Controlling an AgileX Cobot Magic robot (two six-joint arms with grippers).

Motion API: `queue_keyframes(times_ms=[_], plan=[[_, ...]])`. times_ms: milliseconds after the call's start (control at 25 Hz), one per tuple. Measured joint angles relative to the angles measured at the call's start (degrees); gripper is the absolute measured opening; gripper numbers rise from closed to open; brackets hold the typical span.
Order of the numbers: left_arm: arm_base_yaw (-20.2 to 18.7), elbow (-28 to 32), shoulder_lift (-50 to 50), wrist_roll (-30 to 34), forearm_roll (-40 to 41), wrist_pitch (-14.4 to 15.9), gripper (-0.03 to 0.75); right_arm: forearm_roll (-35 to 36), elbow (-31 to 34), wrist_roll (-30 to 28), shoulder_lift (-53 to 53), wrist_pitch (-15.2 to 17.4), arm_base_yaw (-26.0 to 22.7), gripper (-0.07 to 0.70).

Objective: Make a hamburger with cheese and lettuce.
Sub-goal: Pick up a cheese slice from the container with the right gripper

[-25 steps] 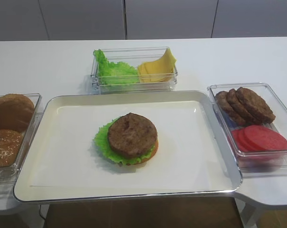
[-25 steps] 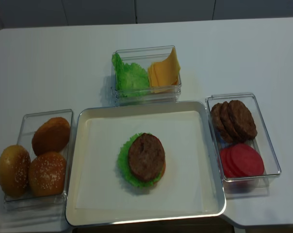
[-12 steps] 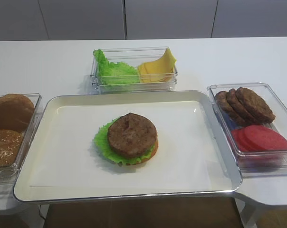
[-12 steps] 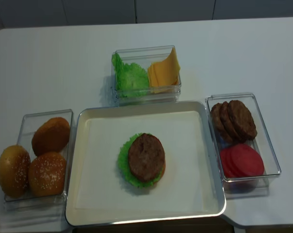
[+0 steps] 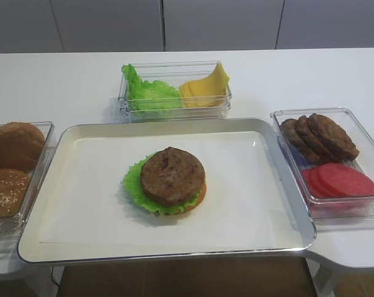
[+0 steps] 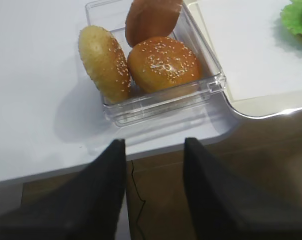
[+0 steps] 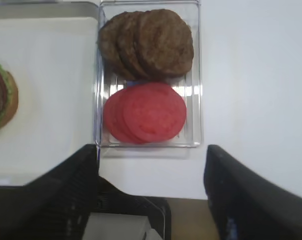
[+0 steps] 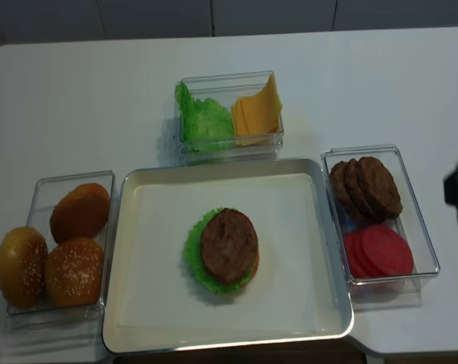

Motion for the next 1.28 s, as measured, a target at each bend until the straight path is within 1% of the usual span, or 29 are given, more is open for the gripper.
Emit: queue_keyframes(times_ms=[120,360,520,760,920,1040,1160,1280], plan=[[0.00,0.00,0.00,0.00,0.00,0.00,0.288,1.77,-5.29,1.12,7.87,0.00,0.00,0.514],[0.00,0.00,0.00,0.00,0.00,0.00,0.288,8.60,-15.53,1.34,22.63,0.00,0.00,0.514],[0.00,0.00,0.00,0.00,0.00,0.00,0.288,11.52,-22.28,1.34,31.21,0.00,0.00,0.514],[0.00,0.00,0.00,0.00,0.00,0.00,0.288,15.84,-35.05,-0.68,42.10,0.00,0.06,0.514],[0.00,0.00,0.00,0.00,0.00,0.00,0.288,17.26,-43.67,-1.48,48.77,0.00,0.60,0.514],[0.00,0.00,0.00,-0.23,0.00,0.00,0.288,17.36,-49.45,-2.05,53.32,0.00,2.23,0.514],[0.00,0.00,0.00,-1.58,0.63,0.00,0.288,17.71,-53.82,-2.43,57.33,0.00,4.23,0.514],[0.00,0.00,0.00,-2.20,1.44,0.00,0.288,18.05,-56.08,-2.86,60.51,0.00,5.00,0.514]])
